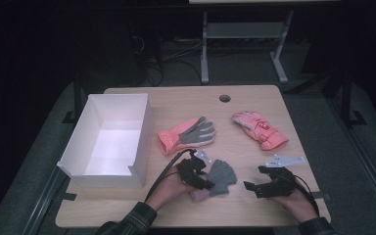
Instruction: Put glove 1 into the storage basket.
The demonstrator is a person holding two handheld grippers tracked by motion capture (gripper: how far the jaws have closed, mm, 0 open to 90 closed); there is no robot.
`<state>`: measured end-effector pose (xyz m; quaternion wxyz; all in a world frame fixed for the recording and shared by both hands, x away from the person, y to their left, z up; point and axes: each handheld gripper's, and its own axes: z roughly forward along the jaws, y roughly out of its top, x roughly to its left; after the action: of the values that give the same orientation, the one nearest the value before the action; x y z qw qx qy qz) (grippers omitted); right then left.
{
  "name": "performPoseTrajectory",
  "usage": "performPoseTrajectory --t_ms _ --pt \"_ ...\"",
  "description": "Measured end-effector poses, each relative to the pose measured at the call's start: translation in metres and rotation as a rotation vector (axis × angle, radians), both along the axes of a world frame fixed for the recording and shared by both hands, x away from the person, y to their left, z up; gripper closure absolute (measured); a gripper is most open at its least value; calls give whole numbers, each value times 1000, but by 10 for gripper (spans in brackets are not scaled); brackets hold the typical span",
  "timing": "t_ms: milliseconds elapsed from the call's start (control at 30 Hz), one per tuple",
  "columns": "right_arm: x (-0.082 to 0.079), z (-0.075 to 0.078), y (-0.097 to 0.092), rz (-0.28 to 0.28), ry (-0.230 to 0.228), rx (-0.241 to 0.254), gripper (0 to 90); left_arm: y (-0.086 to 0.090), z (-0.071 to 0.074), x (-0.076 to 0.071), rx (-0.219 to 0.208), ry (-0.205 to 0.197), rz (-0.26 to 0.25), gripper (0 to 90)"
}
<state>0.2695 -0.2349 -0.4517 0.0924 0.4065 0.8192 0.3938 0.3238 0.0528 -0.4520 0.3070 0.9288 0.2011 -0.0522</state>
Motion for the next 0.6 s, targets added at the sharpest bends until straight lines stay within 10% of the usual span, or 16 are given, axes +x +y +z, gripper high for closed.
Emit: performPoseTrajectory --t_ms 600 --pt "2 -3 -1 -14 -17 -17 138 14 28 1 -50 15 37 640"
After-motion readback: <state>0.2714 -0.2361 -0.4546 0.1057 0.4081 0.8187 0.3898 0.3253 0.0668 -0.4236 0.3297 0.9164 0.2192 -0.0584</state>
